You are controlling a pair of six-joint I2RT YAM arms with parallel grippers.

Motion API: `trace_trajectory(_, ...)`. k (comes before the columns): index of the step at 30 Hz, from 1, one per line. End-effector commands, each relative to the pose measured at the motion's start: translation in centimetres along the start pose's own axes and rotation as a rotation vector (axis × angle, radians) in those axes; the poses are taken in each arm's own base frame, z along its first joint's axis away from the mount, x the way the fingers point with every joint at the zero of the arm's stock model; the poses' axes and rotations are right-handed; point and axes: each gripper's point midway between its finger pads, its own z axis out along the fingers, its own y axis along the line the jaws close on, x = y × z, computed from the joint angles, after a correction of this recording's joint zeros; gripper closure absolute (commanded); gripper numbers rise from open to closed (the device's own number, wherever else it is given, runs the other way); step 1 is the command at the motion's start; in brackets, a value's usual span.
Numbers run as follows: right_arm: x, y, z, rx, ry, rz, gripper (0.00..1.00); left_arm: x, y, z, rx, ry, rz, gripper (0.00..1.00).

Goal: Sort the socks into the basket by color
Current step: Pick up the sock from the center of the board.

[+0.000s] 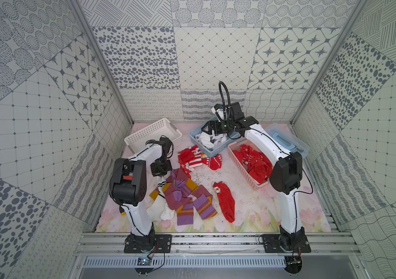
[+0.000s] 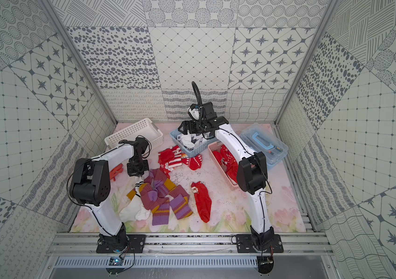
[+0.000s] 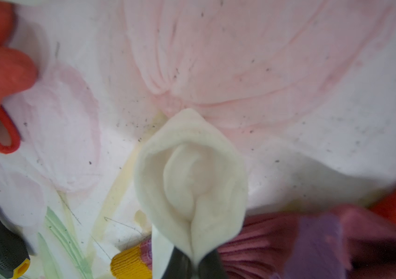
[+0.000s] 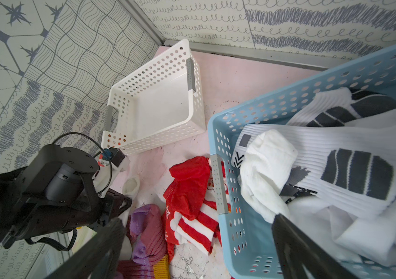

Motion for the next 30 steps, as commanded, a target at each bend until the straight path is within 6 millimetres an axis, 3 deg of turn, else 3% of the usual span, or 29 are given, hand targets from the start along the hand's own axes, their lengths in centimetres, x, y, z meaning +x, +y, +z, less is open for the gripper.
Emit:
trace_trajectory(1,-1.0,3.1,-1.7,-0.06,-0.039,-0.051,0.02,-1.0,0.0,-4.0,0.015,-0.126,0.043,1.0)
trace_trajectory(8,0.6,5.4,-1.2,-0.137,-0.013,-0.038,0.02,-0.6,-1.3,-9.2,0.163,-0.267,0.059,1.0)
trace_trajectory(20,4.6,10.6,-1.3,-0.345,0.035,-0.028,0.05,-1.1,-6.0,-18.3,0.559,-0.438,0.027,1.0)
trace_trajectory(30,7.3,16.0,-0.9,-0.514,0.08,-0.091,0.03,-1.6,-9.8,-23.1,0.772,-0.471,0.01,1.0)
